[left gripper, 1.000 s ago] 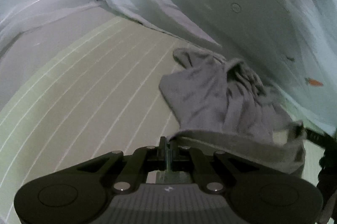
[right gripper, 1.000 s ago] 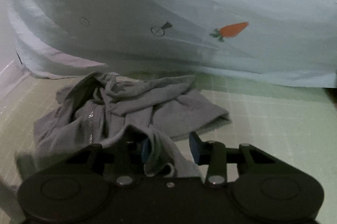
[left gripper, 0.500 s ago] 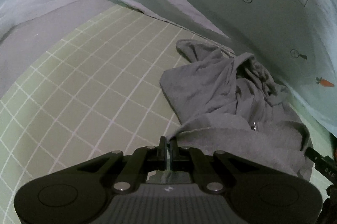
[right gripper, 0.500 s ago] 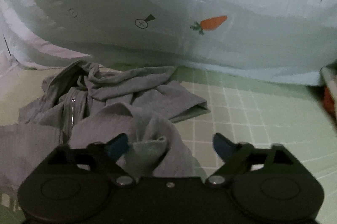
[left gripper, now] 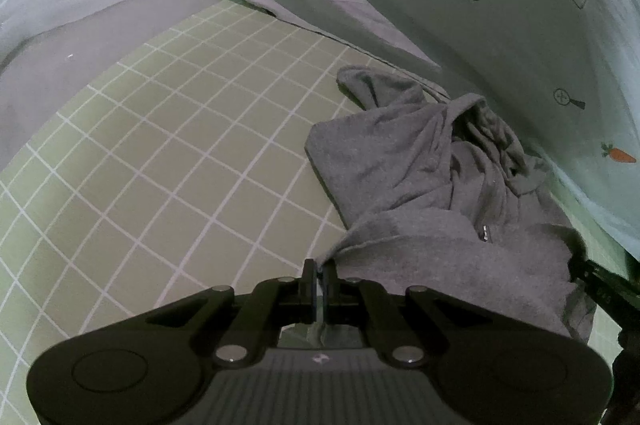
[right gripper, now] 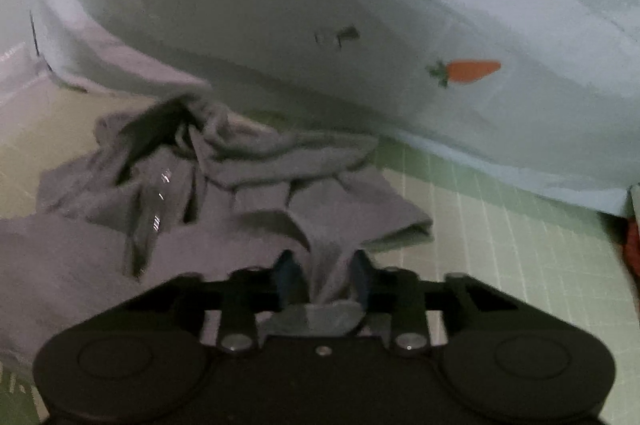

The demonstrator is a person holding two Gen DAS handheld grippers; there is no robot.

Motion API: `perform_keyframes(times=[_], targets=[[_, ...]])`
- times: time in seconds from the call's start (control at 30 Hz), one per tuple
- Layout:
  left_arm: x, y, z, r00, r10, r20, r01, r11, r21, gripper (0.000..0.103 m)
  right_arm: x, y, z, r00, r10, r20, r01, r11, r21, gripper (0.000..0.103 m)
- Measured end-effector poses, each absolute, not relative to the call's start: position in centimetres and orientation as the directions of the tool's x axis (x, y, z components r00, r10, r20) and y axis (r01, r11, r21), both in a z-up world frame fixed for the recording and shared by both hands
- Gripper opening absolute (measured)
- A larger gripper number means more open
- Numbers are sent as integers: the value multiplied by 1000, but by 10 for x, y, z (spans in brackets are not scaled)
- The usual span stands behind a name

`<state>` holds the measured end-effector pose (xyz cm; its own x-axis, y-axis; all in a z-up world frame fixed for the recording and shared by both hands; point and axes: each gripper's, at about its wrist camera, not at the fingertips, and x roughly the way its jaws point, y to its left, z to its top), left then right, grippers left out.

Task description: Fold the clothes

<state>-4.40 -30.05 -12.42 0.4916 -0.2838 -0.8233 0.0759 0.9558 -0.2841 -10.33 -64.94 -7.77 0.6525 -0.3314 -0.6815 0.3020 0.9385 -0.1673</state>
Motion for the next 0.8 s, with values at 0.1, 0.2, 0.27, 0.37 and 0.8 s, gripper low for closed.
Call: perform_keyframes(times=[0.1, 0.2, 0.27, 0.37, 0.8], targets=[[-45, -302, -123, 496, -281, -821, 81, 957, -278, 3, -112, -657, -77, 645, -347, -680, 328, 930, -163, 1], [-50, -301, -117, 505, -284, -815, 96, 957, -274, 3, -133, -665, -63, 650, -373, -662, 376, 915, -147, 1], [-56, -300, -111, 516, -290, -806, 112, 956, -272, 3, -153, -670, -52, 649, -402, -645, 412, 899, -145, 1], [-70, -300, -102, 530, -301, -793, 138, 953, -270, 3, -184, -676, -37, 647, -435, -627, 455, 879, -141, 1], [-165, -267, -129, 421, -255, -870, 27, 963, -269, 3, -302, -648, -81, 523, -363, -771, 406, 902, -150, 1]])
